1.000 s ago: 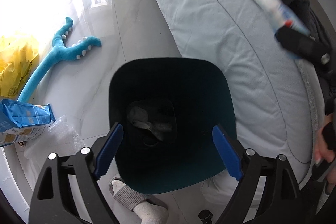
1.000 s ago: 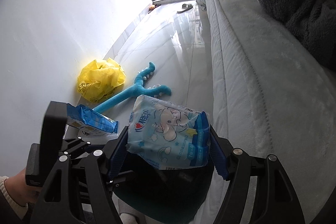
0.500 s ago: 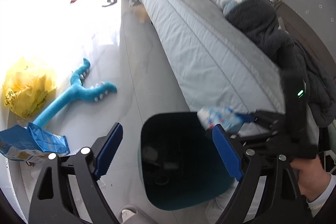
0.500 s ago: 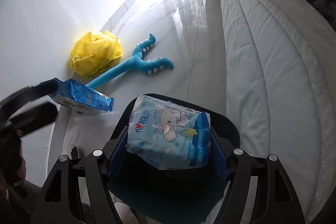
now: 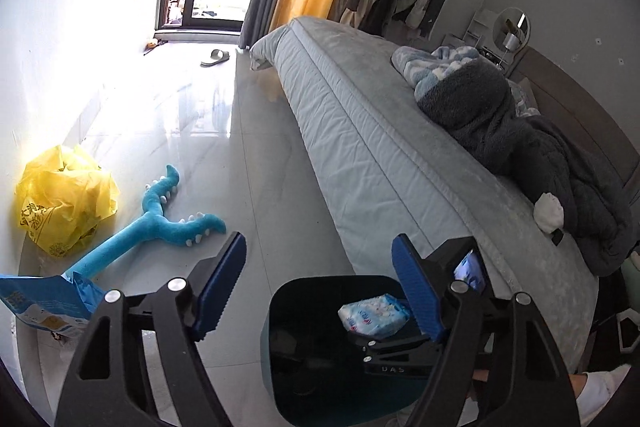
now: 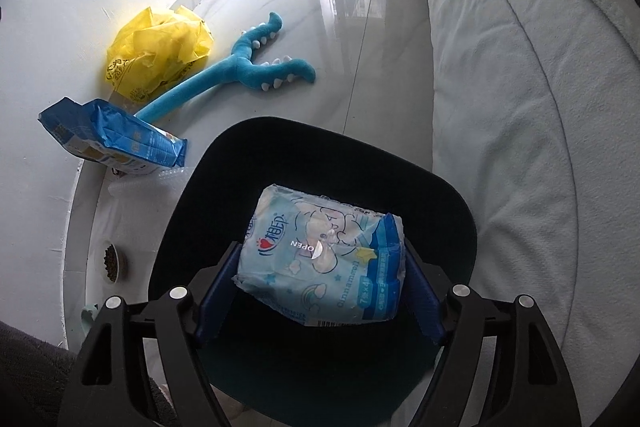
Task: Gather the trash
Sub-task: 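Open both tools over the teal bin to drop the packs, then move both open tools back over the remaining items on the bed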
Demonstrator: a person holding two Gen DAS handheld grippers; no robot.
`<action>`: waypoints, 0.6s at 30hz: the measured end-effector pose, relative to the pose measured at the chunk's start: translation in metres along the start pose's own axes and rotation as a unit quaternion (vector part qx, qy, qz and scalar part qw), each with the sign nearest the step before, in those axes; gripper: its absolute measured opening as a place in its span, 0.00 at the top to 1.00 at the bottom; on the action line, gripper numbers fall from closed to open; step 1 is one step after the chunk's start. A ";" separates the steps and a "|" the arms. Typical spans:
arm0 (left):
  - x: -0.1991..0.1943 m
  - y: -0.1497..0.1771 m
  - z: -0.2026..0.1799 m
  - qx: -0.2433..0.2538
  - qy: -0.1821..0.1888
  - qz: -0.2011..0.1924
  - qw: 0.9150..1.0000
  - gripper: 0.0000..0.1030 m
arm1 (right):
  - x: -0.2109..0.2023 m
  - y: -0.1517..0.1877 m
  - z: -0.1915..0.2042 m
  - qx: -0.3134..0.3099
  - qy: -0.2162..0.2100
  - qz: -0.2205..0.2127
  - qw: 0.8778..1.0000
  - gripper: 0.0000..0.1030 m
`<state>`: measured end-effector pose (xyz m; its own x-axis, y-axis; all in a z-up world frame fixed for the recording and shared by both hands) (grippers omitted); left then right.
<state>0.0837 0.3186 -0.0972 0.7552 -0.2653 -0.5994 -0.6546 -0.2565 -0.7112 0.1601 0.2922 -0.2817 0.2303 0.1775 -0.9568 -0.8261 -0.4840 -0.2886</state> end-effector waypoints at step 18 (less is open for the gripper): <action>-0.022 -0.045 -0.059 0.066 0.000 -0.090 0.994 0.30 | -0.083 -0.018 -0.002 0.015 -0.068 -0.093 0.993 0.11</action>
<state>0.0948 0.2807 -0.0305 0.8600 -0.2253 -0.4579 -0.4981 -0.1754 -0.8492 0.1569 0.2846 -0.1975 0.3107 0.3768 -0.8726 -0.7910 -0.4066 -0.4572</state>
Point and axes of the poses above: each gripper's, at about its wrist camera, not at the fingertips, and x roughly the way its jaws point, z to its left, y to its underside, the point moved 8 cm from there along x, roughly the way its jaws point, and after that the axes turned 7 degrees about y, right-handed, at the moved point
